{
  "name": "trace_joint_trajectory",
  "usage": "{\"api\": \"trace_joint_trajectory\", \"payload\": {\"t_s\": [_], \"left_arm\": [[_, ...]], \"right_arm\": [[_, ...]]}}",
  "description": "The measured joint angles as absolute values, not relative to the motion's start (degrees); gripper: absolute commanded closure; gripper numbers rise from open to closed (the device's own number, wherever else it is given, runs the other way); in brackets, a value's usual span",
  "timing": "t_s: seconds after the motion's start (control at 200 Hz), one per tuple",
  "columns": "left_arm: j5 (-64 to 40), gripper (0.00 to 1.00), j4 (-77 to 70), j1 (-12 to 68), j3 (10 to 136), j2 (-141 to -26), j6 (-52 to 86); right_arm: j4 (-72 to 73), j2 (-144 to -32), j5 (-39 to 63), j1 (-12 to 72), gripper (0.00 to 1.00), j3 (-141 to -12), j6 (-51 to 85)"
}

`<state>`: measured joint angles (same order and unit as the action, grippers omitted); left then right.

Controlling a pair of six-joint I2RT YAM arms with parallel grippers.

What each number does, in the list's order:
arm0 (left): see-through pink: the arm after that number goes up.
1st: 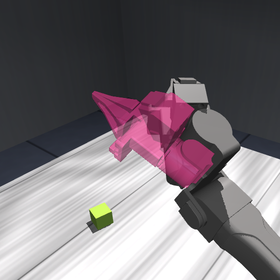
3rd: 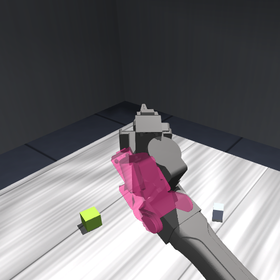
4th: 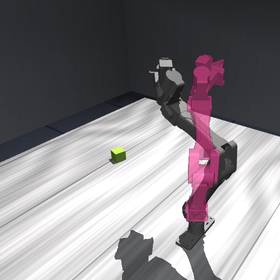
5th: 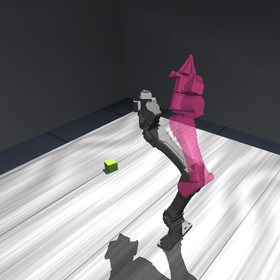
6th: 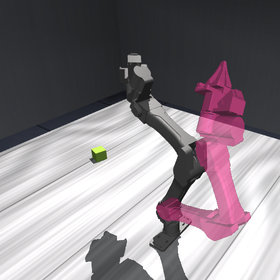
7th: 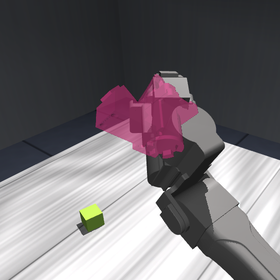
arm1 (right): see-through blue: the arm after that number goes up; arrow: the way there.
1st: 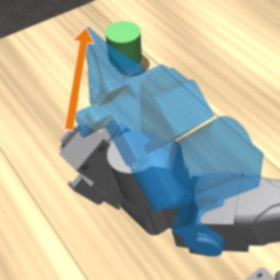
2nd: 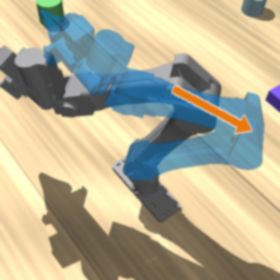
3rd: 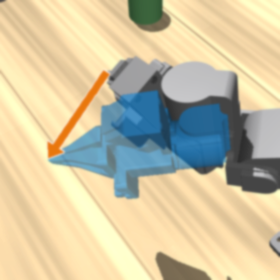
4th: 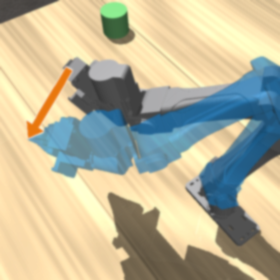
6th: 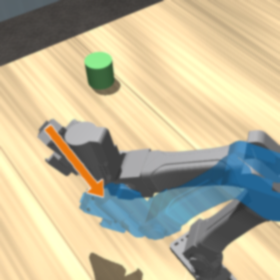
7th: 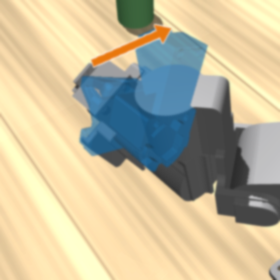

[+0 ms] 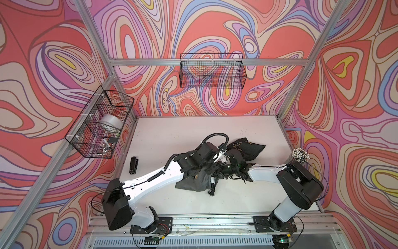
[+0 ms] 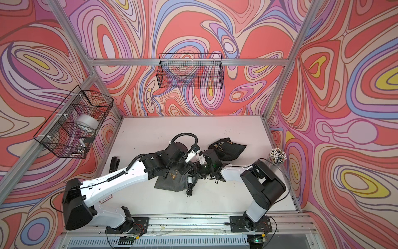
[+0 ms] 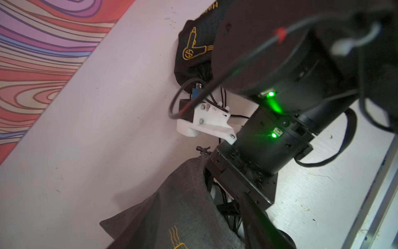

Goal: Pack away hair dryers
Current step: Place the hair dryer in the drawstring bag.

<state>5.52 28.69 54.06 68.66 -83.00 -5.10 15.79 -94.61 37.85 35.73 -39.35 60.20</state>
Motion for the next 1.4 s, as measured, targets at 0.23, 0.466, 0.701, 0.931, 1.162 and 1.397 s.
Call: {"api": "trace_joint_trajectory", "payload": {"t_s": [0.23, 0.466, 0.701, 0.931, 1.162, 1.397], "left_arm": [[1.98, 0.51, 30.65, 51.94, 67.48, -83.64, -3.09], [-1.54, 0.55, 31.14, 50.48, 67.05, -83.74, -1.17], [-4.73, 0.60, 31.14, 49.23, 67.02, -85.76, 0.10], [-6.26, 0.65, 31.18, 48.25, 67.05, -87.81, 0.47], [-7.94, 0.91, 31.31, 47.94, 67.09, -89.38, 0.67], [-8.86, 1.00, 31.09, 47.90, 67.18, -89.47, 0.38]], "right_arm": [[15.46, -94.59, 37.69, 35.73, 1.00, -39.35, 59.96], [15.46, -94.59, 37.69, 35.73, 1.00, -39.35, 59.96], [15.35, -94.59, 37.69, 35.70, 1.00, -39.35, 59.59], [15.25, -94.48, 37.67, 35.73, 1.00, -39.35, 59.57], [14.52, -93.65, 37.41, 35.70, 1.00, -39.35, 59.53], [14.11, -92.77, 37.47, 35.73, 1.00, -39.29, 58.96]]}}
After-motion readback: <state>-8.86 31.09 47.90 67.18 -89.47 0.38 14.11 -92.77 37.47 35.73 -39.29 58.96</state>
